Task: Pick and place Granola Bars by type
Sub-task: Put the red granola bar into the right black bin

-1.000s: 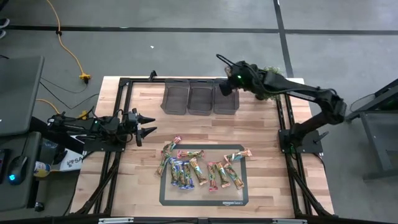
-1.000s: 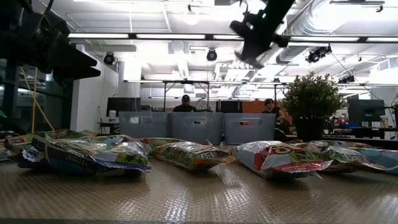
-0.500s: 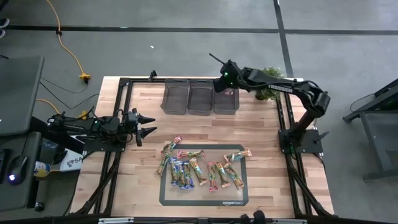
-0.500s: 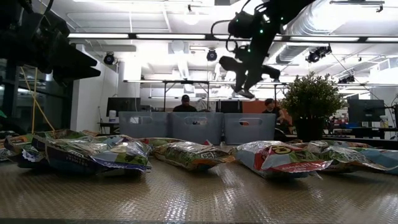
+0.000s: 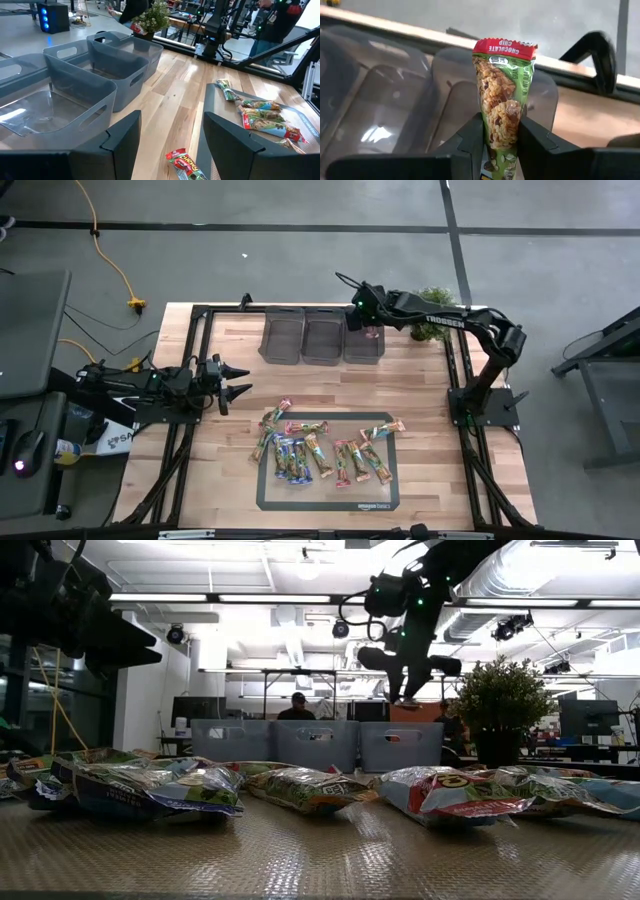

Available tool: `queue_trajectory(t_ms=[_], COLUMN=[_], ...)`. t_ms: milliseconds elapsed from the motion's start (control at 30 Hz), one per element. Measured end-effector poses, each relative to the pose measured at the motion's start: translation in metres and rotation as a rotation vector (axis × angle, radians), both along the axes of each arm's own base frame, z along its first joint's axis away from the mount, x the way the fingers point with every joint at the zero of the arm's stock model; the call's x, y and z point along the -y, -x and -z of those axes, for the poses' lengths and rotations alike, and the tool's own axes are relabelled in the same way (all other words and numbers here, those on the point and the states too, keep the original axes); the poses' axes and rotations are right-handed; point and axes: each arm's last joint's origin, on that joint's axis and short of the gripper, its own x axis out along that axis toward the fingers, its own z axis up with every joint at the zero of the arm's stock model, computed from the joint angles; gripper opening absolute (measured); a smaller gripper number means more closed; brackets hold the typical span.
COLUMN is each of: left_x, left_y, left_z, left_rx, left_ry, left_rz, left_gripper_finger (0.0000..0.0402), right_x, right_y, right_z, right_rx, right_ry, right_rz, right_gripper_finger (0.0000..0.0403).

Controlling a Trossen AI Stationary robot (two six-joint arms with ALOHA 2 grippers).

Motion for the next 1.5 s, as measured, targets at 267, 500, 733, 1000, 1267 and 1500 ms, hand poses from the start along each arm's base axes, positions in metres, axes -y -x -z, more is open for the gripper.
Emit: queue_trajectory(t_ms=[267, 500, 733, 1000, 1267, 1500], left_x=[0.0, 0.0, 0.0, 0.0, 0.0, 0.0], left_y=[0.0, 0.0, 0.0, 0.0, 0.0, 0.0], left_z=[0.0, 0.0, 0.0, 0.0, 0.0, 0.0], left_rx=[0.0, 0.0, 0.0, 0.0, -0.001, 0.0], left_ry=[0.0, 0.0, 0.0, 0.0, 0.0, 0.0], left_rz=[0.0, 0.0, 0.0, 0.0, 0.002, 0.002], left_gripper_finger=[0.0211, 0.0211, 0.0211, 0.0211, 0.0211, 0.0211], right_x=[-0.001, -0.001, -0.001, 0.0, 0.002, 0.005], right_y=[-0.002, -0.002, -0.001, -0.003, -0.011, -0.017], right_z=[0.005, 0.008, 0.014, 0.023, 0.036, 0.049], right_rx=[0.017, 0.022, -0.018, -0.051, -0.05, -0.055], right_ry=[-0.037, -0.059, -0.078, -0.092, -0.117, -0.137], right_rz=[0.021, 0.041, 0.062, 0.048, 0.034, 0.026], right_gripper_finger=[0.0088, 0.0088, 0.0087, 0.0087, 0.0087, 0.0087])
